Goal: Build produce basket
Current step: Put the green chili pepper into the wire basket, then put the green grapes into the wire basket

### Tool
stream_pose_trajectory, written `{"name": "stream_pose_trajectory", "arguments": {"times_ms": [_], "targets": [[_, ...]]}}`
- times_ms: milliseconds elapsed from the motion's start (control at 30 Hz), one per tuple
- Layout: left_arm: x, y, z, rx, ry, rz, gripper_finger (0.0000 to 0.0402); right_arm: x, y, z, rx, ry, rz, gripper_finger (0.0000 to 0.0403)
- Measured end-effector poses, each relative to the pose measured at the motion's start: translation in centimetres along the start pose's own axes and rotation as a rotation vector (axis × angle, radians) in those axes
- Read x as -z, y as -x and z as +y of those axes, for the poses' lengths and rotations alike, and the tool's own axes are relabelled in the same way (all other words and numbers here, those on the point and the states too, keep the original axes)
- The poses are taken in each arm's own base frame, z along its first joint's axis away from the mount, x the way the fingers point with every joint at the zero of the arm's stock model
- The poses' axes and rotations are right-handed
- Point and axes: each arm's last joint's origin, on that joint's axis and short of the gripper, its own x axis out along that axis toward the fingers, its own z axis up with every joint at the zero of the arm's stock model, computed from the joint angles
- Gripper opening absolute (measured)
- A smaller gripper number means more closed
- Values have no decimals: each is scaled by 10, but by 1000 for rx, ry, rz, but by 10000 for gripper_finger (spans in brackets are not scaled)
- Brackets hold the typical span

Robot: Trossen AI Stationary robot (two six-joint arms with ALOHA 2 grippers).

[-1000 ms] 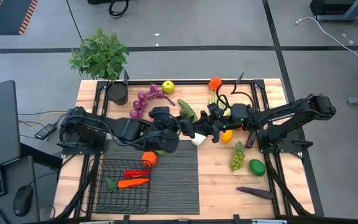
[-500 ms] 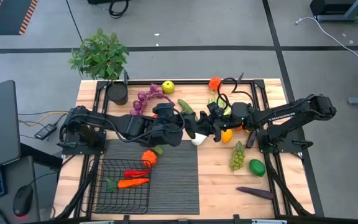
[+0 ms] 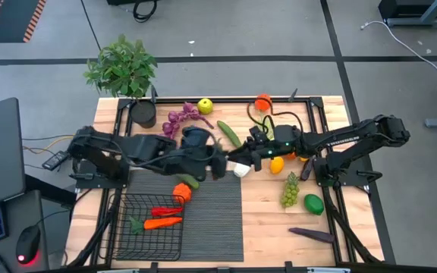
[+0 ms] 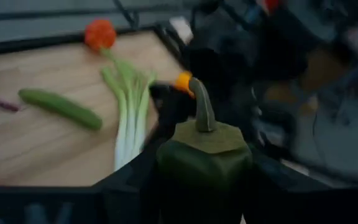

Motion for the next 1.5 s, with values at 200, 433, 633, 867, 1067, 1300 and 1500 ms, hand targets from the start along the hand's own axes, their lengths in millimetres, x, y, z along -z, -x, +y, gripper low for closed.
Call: {"name": "stream_pose_trajectory", "arguments": {"times_ms": [200,433,633,867,1067,1300,1500], "targets": [[-3,26,19,-4,-133,198,161,14,10,-9,148,-101,169,234],[23,58,28,18,-289,505,151,39,37,-19,414,-242,454,228],[60,93,36,-61,-525,659,165,57,57,-19,577,-308,622,214],[89,131,34,18,-679,682,156,69,60,-13,610,-360,677,212],[127,134,48,-45,-773,759,169,83,76,-11,772,-475,784,202],[181,109,69,-100,-745,947,232,95,91,-2,863,-531,870,209],[193,103,68,-48,-707,947,290,97,104,3,922,-558,904,232]]}}
